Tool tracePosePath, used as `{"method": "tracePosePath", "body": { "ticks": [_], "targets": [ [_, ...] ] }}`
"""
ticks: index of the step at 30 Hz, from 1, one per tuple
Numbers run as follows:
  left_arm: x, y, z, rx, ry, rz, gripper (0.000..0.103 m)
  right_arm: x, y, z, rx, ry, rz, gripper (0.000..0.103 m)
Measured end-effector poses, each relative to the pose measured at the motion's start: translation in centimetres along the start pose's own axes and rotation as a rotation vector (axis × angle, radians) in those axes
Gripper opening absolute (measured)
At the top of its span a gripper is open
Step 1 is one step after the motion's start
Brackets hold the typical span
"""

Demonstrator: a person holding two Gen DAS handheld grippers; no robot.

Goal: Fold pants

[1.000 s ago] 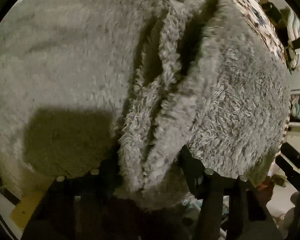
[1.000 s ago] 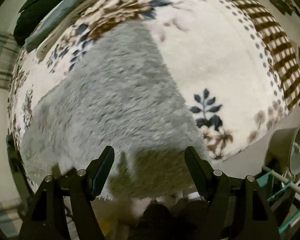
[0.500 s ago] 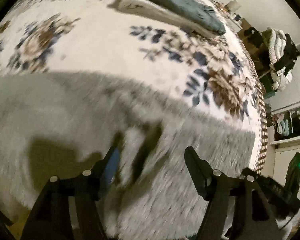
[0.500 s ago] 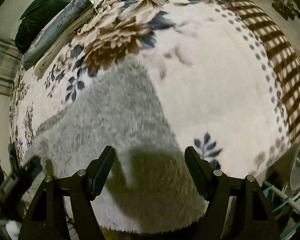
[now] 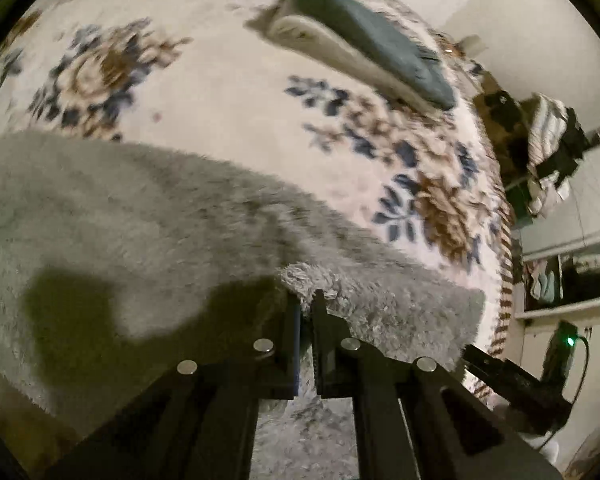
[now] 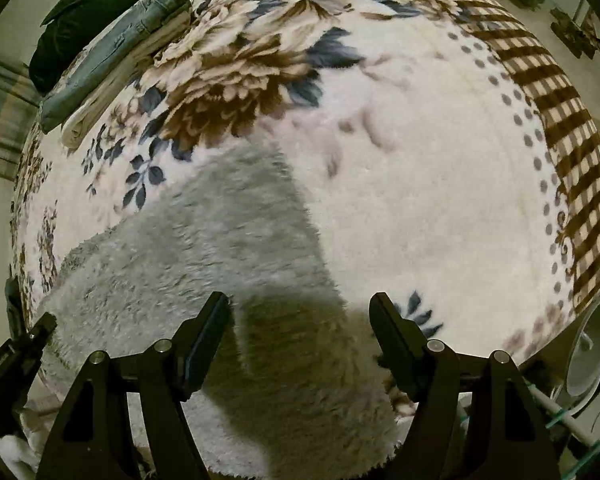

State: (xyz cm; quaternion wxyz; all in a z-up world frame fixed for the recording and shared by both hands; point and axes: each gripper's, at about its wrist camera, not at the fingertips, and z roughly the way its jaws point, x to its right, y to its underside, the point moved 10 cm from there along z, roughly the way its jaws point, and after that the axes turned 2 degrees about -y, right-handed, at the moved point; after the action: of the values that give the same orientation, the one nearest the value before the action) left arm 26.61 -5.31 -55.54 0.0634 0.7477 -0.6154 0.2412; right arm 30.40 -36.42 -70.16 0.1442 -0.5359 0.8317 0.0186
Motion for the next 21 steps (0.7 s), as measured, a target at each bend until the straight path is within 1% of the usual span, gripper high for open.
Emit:
{"method": "tracePosePath", "body": {
  "ticks": [1, 3, 5, 6, 7, 8, 9, 12, 13, 15, 17, 18, 19, 20, 21],
  "targets": [
    [-0.4, 0.1, 0.7, -0.023, -0.001, -0.006, 0.007, 0.0, 0.1, 0.1, -0.005, 0.002, 0.0, 0.075],
    [-0.8, 0.0, 1.8, -0.07, 0.026, -0.037, 0.007, -0.1, 0.2, 0.1, -0.015, 0.005, 0.001, 0.075],
    [-1.1, -0.3, 1.5, -0.074, 0.046, -0.066, 0.013, -0.2, 0.3, -0.1, -0.018, -0.001, -0.003, 0.075],
    [-1.2, -0.5, 1.1, -0.064, 0.06, -0.073, 0.026, -0.2, 0.4, -0.2, -0.019, -0.008, -0.007, 0.075],
    [-1.2, -0.5, 0.4, -0.047, 0.085, -0.083, 0.041, -0.3, 0.4, -0.3, -0.022, -0.017, -0.013, 0.077],
    [-1.5, -0.4, 0.1, -0.038, 0.094, -0.093, 0.049, -0.4, 0.6, -0.4, -0.027, -0.027, -0.02, 0.079],
    [-1.8, 0.0, -0.3, -0.036, 0.099, -0.104, 0.062, -0.3, 0.7, -0.3, -0.034, -0.036, -0.027, 0.082],
    [-2.4, 1.9, -0.2, -0.08, 0.096, -0.112, 0.063, -0.1, 1.3, 0.8, -0.075, -0.063, -0.042, 0.082],
    [-2.6, 3.2, 0.1, -0.113, 0.076, -0.106, 0.063, -0.1, 1.5, 1.4, -0.093, -0.078, -0.039, 0.082],
    [-2.7, 5.1, 0.5, -0.144, 0.062, -0.086, 0.063, -0.1, 2.0, 2.6, -0.142, -0.118, -0.021, 0.082],
    [-2.7, 7.5, 1.3, -0.185, 0.023, -0.04, 0.063, -0.1, 2.5, 3.8, -0.188, -0.16, 0.019, 0.08],
    [-2.9, 8.4, 1.9, -0.199, 0.004, -0.032, 0.063, -0.3, 2.4, 3.9, -0.187, -0.19, 0.028, 0.069],
    [-2.9, 9.3, 2.5, -0.21, -0.012, -0.026, 0.063, -0.7, 2.3, 3.9, -0.181, -0.214, 0.026, 0.048],
    [-3.2, 9.9, 3.2, -0.218, -0.039, -0.014, 0.063, -0.6, 2.2, 3.9, -0.169, -0.205, 0.023, 0.043],
    [-3.6, 10.3, 3.9, -0.222, -0.073, 0.003, 0.063, -0.5, 1.8, 3.6, -0.147, -0.187, 0.018, 0.042]
  ]
}}
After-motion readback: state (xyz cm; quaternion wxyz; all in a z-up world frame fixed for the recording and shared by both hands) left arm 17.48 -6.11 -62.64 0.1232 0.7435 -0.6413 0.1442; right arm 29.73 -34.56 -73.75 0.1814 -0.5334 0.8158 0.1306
